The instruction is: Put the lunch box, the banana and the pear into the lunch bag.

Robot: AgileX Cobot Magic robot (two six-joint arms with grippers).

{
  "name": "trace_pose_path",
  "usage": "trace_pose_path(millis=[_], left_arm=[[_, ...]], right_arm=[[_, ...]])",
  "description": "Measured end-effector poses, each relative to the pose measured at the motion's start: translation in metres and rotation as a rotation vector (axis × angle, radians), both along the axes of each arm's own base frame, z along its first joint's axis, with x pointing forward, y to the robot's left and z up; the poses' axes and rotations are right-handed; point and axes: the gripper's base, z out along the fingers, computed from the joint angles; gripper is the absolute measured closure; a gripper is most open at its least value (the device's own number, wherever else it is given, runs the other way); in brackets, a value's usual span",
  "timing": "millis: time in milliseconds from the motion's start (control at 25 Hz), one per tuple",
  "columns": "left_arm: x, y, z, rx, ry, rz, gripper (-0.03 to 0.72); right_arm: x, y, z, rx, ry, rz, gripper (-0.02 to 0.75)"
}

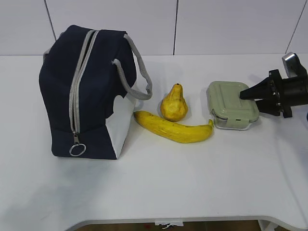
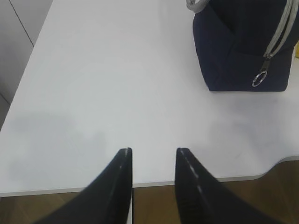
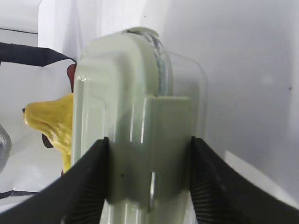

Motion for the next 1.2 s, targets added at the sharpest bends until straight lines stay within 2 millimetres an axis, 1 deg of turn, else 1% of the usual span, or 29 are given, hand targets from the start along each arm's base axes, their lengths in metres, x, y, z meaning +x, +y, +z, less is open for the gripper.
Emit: trace_pose_path(millis=[200,280,480,640,920,1000,1080,1200], left_arm=[[0.000,0.000,0.000,-0.001,0.000,-0.001,0.448],[0.000,0.000,0.000,-0.001,0.000,-0.001,0.448],[0.000,0.000,0.000,-0.001,0.000,-0.001,0.448],[0.000,-0.001,0.000,-0.007,0.000,-0.005,0.448],[0.001,-0.007,0.001,-0.069,0.006,-0.047,0.448],[0.002,-0.009,0.002,-0.093,0.018,-0.063,0.448],[0.007,-0.011,0.008,-0.114,0.039,-0.075,0.448],[0.020,-0.012,0.024,-0.132,0.093,-0.082,0.447]], right_arm=[[0.000,0.001,0.000,0.033,0.074,-0.039,0.358],[-0.001,0.000,0.003,0.032,0.098,-0.047,0.359],[-0.004,-0.001,0.013,-0.012,0.119,-0.049,0.360],[-0.005,-0.001,0.025,-0.031,0.106,-0.052,0.360],[-0.008,0.000,0.058,-0.043,0.062,-0.072,0.360],[-0.010,0.001,0.070,-0.045,0.050,-0.082,0.360],[-0.012,0.002,0.082,-0.042,0.043,-0.094,0.360],[-0.017,0.006,0.103,-0.050,0.013,-0.097,0.360]])
